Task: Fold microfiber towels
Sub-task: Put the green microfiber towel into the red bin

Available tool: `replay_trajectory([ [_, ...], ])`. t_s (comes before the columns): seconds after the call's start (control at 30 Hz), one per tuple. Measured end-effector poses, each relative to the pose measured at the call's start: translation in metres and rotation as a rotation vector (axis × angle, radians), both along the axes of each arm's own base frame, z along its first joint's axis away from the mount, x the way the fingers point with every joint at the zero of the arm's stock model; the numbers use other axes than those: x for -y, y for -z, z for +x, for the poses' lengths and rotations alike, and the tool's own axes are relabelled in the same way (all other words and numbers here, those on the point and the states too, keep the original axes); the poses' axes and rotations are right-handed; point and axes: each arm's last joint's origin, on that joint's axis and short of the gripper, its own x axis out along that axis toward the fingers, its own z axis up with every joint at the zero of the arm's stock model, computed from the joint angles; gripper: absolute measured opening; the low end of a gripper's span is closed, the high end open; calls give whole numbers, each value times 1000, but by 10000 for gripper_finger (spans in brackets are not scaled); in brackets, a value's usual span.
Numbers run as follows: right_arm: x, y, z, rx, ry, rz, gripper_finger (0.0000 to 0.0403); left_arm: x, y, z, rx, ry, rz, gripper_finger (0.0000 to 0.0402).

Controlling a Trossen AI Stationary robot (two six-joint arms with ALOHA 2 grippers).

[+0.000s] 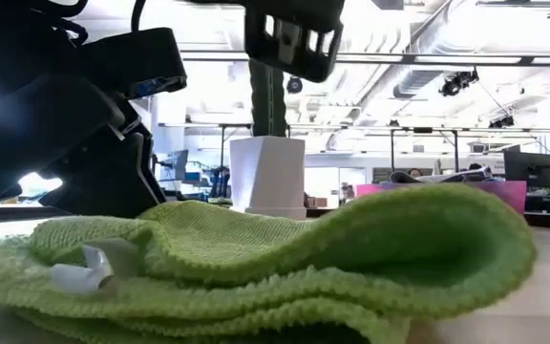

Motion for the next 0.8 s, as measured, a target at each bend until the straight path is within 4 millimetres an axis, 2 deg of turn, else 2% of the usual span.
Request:
replay_trajectory([
  [0.17, -2, 4, -6, -41, -42, -44, 188, -1, -4, -2, -21, 24, 14, 156],
  [0.33, 3, 19, -30, -152, -124, -375, 173, 0, -22, -7, -21, 78, 6, 156],
  [0.4, -1, 20, -36, -130, -188, -479, 165, 0, -33, -8, 6, 82, 1, 156],
  [0.63, -34, 21, -58, 10, -455, -662, 147, -1, -51, -15, 21, 80, -26, 156],
  [0.73, -39, 20, -61, 60, -426, -787, 147, 5, -52, -15, 39, 87, -128, 156],
  [0.8, -37, 20, -60, 58, -327, -813, 147, 13, -54, -13, 74, 108, -191, 156],
])
